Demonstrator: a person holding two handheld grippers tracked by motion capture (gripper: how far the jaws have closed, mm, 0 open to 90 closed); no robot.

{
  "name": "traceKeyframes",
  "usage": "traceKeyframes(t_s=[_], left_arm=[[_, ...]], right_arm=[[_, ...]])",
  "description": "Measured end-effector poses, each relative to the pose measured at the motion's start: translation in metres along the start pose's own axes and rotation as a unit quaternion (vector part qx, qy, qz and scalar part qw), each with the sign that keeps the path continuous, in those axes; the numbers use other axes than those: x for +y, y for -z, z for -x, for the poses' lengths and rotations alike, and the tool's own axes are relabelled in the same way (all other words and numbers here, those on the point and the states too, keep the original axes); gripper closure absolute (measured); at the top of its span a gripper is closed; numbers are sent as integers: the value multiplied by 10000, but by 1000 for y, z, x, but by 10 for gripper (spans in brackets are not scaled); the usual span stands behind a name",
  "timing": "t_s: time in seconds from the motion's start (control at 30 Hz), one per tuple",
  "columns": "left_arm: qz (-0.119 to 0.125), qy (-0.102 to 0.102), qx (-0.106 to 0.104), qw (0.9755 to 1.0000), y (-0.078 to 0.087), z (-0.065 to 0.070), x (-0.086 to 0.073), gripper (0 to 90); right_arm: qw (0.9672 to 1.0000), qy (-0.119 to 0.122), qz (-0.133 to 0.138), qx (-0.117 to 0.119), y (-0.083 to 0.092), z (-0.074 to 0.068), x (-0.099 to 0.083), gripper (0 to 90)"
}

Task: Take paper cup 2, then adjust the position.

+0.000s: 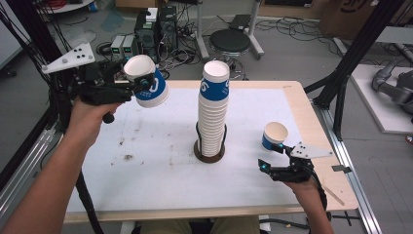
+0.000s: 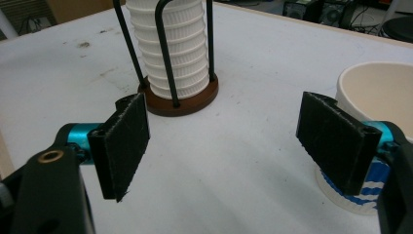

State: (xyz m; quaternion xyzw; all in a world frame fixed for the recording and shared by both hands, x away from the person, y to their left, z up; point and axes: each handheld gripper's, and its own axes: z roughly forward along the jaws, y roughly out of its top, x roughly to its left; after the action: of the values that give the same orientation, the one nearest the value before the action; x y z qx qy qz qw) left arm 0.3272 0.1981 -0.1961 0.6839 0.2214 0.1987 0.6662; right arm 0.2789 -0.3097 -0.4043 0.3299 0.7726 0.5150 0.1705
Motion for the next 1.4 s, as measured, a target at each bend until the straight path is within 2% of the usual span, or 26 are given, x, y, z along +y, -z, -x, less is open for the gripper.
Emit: traceKeyframes(t_s=[0.5,0.7,1.03,1.2,1.4], left_arm=[[-30,143,4,9999,10,2,-32,294],[-90,136,-32,9999,13,5,-45,295],[-247,157,-202,9994,10,17,-78,295],[-357,84,-303,9989,7,26,-89,295],[-436,117,-446,9980,3,38,-103,295]], right_arm=[[10000,23,43,-15,2,-1,0,202],[10000,12,18,33,-1,-3,0,202],[9997,117,31,217,-4,-8,1,202],[9994,138,16,321,-4,-10,2,202],[9988,167,67,451,-5,-15,4,202]])
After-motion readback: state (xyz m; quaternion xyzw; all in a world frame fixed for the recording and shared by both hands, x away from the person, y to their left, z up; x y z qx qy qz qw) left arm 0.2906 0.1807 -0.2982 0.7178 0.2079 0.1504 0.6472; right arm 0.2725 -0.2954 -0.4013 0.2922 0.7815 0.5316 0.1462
